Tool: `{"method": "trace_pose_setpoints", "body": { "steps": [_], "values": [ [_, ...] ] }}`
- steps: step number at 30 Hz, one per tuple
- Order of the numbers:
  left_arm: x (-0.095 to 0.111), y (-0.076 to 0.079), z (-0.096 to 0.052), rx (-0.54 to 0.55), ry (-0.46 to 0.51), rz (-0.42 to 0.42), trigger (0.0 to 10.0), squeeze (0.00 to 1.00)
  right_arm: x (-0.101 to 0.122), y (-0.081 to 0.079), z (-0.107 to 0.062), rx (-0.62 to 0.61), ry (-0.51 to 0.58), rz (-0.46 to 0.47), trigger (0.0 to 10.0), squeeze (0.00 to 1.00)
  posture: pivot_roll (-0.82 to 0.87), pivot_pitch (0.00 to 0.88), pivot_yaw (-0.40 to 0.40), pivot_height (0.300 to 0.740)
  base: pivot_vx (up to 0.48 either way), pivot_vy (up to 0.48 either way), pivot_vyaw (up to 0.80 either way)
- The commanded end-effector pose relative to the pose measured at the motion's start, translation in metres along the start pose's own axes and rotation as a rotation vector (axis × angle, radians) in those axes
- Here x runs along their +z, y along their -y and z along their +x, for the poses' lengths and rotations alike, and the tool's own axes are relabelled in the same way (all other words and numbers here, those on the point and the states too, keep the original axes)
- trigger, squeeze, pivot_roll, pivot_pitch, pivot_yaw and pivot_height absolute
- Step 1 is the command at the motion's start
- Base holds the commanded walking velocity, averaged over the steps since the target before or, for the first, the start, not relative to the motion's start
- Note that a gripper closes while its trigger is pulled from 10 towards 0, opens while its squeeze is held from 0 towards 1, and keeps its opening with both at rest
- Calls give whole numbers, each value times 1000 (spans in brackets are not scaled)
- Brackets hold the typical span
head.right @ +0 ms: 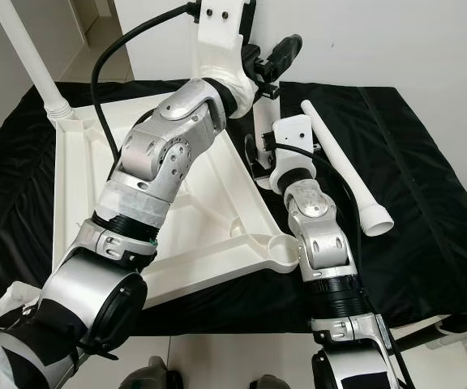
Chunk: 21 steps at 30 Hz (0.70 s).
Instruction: Building children table
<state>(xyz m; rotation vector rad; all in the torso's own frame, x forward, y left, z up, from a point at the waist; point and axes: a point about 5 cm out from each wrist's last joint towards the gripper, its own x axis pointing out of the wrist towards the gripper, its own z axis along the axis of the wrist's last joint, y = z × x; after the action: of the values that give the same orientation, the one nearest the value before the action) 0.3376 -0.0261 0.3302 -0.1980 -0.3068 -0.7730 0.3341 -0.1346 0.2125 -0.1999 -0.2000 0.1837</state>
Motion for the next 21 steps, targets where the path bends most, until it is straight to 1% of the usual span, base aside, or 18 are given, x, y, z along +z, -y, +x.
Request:
{"method": "trace_pose_setpoints", "body": {
  "steps": [1,4,6,9,10,11,12,13,14,15,20,21],
  "values": [
    [-2,10,-1,-14,0,-13,10000,0,7,-2,2,13,26,-5,10000,0,-14,0,13,740,0,0,0],
    [-3,11,-1,-17,-2,-14,10000,0,8,-3,2,16,30,-4,10000,0,-14,0,13,740,0,0,0],
    [-3,13,-2,-22,-6,-15,10000,0,10,-5,2,23,36,-6,9569,0,-14,0,12,740,0,0,0],
    [-3,13,-2,-24,-7,-16,10000,0,10,-5,2,25,38,-6,9569,0,-14,0,12,740,0,0,0],
    [-3,14,-2,-25,-7,-16,10000,0,10,-6,2,30,41,-5,7294,0,-14,0,12,740,0,0,0],
    [-3,14,-2,-25,-7,-16,10000,0,10,-6,2,30,41,-5,7294,0,-14,0,12,740,0,0,0],
    [-3,14,-2,-26,-8,-17,10000,0,11,-7,2,39,41,3,2588,0,-14,0,12,740,0,0,0],
    [-3,14,-2,-26,-8,-17,10000,0,11,-7,2,39,41,3,2588,0,-14,0,12,740,0,0,0],
    [-3,15,-2,-27,-8,-18,10000,0,10,-7,1,39,37,15,549,0,-13,0,12,740,0,0,0],
    [-3,16,-2,-30,-9,-18,10000,0,9,-7,1,32,33,16,0,0,-14,0,12,740,0,0,0],
    [-3,19,-3,-39,-11,-20,10000,0,8,-7,1,25,24,21,0,0,-15,0,13,740,0,0,0],
    [-3,20,-3,-41,-12,-20,10000,0,8,-8,1,26,23,28,588,0,-15,0,13,740,0,0,0]
  ]
}}
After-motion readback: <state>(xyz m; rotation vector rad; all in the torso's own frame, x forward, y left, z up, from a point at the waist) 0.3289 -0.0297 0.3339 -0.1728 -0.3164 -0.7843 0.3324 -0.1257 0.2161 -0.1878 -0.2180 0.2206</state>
